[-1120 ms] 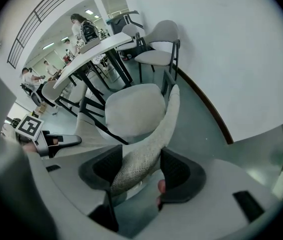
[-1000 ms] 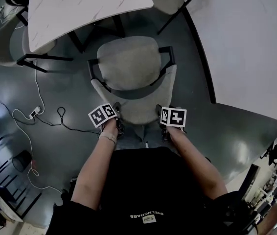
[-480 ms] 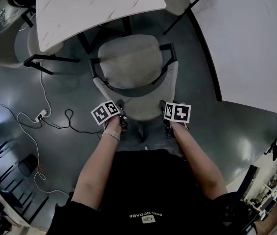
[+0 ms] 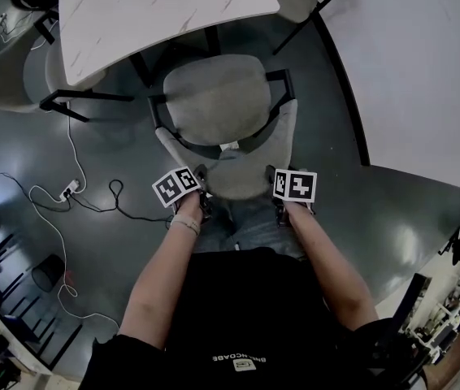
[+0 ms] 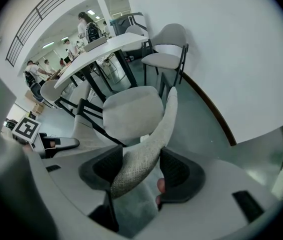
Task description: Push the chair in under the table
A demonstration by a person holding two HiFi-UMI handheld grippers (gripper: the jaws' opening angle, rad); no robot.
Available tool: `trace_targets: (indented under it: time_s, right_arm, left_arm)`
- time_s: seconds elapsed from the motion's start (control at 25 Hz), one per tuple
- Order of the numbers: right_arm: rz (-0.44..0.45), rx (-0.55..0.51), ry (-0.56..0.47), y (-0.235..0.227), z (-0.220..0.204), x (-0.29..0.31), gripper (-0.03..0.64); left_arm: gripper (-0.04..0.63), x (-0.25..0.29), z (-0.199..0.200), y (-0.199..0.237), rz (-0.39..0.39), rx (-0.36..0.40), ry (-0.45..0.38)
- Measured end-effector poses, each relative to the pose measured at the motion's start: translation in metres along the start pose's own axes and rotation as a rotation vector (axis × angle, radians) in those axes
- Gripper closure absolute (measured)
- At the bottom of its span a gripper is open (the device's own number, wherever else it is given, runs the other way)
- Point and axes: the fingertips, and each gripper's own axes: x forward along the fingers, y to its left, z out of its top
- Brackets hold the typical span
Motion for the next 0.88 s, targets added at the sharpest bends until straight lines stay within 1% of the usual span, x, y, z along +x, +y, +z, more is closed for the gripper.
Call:
trace_targets:
  time_s: [0.16, 0.4, 0.64, 0.88]
  right_arm:
    - [0.008, -0.017, 0.01, 0.005, 0.006, 0.002, 0.377]
    - [0.023, -0.04, -0.005, 0.014, 0.03, 0.007, 0.377]
    - [0.038, -0.063, 0.036, 0.031, 0.044, 0.015, 0.377]
    - [0.056, -0.065, 0.045, 0.049, 0.061, 0.024, 0.377]
  left_arm:
    - [0.403, -0.001, 0.005, 0.002, 0.015, -0.01, -0.014]
    - [0.403, -0.003, 0.023, 0.001, 0.026, -0.048, -0.045]
    - [0.405, -0.006, 0.043, 0.01, 0.051, -0.075, -0.062]
    - [0.405, -0.008, 0.067, 0.016, 0.067, -0.078, -0.076]
